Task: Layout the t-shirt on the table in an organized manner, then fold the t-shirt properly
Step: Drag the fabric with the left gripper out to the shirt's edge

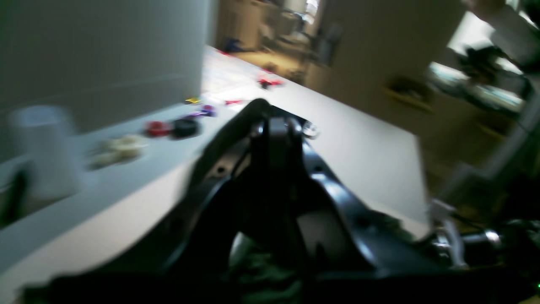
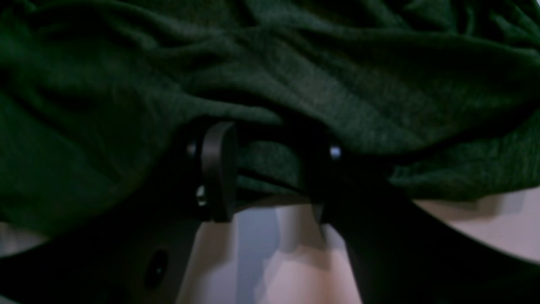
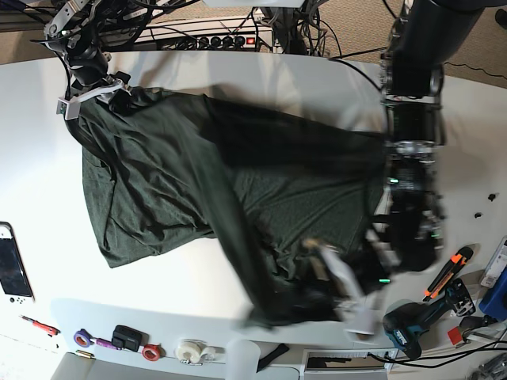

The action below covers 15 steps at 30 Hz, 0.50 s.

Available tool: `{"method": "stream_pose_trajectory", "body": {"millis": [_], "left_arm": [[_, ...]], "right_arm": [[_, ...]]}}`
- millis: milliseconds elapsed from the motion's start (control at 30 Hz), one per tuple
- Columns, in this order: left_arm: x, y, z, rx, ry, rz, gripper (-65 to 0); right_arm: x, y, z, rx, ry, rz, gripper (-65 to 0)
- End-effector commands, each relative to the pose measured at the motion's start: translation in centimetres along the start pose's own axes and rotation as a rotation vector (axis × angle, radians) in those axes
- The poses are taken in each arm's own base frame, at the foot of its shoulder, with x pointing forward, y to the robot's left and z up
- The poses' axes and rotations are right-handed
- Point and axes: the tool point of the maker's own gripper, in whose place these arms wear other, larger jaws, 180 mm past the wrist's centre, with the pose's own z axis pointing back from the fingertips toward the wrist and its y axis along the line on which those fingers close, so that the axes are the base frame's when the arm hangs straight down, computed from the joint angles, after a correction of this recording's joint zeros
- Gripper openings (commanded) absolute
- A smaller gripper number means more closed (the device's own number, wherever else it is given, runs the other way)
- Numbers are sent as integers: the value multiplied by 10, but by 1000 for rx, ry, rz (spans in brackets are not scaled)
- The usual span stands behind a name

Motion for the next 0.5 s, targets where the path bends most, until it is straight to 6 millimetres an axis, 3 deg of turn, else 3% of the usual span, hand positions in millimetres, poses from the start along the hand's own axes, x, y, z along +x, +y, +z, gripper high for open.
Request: {"method": "stream_pose_trajectory", "body": {"millis": [0,100,200,467], "left_arm": [[28,5,11,8,-69,-40,-650],[33,28,46,90,-81,-41,-650],[26,41,76,147,-59,-23,-650],[-27,45,129,214,47,110,-650]], "right_arm": [[4,-1,3,-4,-11,13,-385],[4,-1,3,-4,-12,13,-385],[4,-1,3,-4,-13,13,-385],[4,-1,3,-5,-13,14,-385]]}}
